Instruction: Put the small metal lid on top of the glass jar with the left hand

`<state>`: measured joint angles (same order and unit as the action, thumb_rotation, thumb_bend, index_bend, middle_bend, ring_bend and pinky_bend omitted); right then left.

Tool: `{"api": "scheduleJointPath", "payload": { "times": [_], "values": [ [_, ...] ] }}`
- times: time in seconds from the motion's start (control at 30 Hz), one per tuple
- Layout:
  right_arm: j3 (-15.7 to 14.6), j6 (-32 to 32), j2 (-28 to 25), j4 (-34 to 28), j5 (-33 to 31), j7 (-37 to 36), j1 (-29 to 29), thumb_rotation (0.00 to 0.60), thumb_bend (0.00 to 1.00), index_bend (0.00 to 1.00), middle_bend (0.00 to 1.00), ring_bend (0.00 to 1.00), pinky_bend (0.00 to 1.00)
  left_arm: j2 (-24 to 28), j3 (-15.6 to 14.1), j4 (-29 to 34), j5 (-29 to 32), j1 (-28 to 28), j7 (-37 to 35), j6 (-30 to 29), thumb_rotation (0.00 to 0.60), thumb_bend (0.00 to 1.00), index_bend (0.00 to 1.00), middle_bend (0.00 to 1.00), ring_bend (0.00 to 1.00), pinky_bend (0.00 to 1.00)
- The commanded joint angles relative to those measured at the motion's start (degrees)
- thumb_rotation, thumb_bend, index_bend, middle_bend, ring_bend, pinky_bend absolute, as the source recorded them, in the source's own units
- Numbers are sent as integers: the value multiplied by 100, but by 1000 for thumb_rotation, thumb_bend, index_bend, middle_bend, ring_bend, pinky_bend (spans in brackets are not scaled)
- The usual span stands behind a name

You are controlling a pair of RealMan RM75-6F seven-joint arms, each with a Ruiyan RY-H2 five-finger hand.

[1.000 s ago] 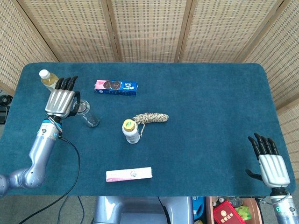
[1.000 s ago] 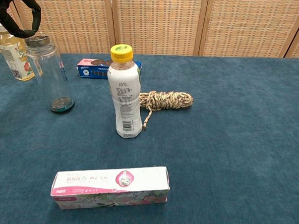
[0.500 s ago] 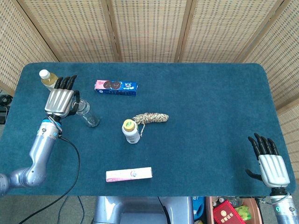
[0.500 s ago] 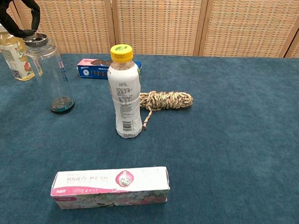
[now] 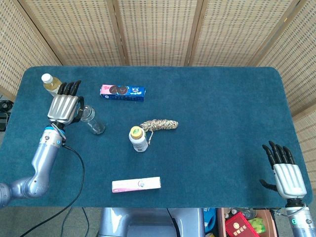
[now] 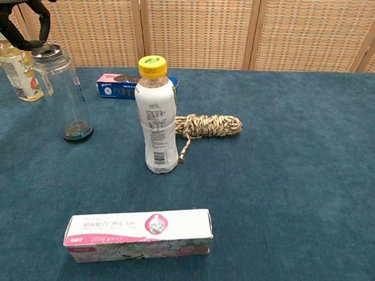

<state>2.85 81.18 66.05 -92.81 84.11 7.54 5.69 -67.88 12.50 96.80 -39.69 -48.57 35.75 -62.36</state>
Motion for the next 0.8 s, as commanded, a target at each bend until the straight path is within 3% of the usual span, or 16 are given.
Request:
{"api": "scheduleJointPath", "payload": {
  "times": [0.03,0.17,0.5,0.8],
  "values": [
    [0,-2,2,1,-5,3,0,600,99,41,0,0,0,-4,-8,-2,5,-4,6,0,600,465,595,0,0,0],
    [2,12,-4,0,-2,-11,-5,600,99,41,0,0,0,-1,-29,16,35,-4,37,-6,600,464,576,0,0,0],
    [2,31,-7,0,9,-39,-11,600,99,41,0,0,0,-26,-75,31,57,-36,170,-68,600,462,337,0,0,0],
    [6,49,-9,8,19,-60,-14,600,99,41,0,0,0,38,0,163,-35,14,37,-198,600,460,273,0,0,0]
  ]
}}
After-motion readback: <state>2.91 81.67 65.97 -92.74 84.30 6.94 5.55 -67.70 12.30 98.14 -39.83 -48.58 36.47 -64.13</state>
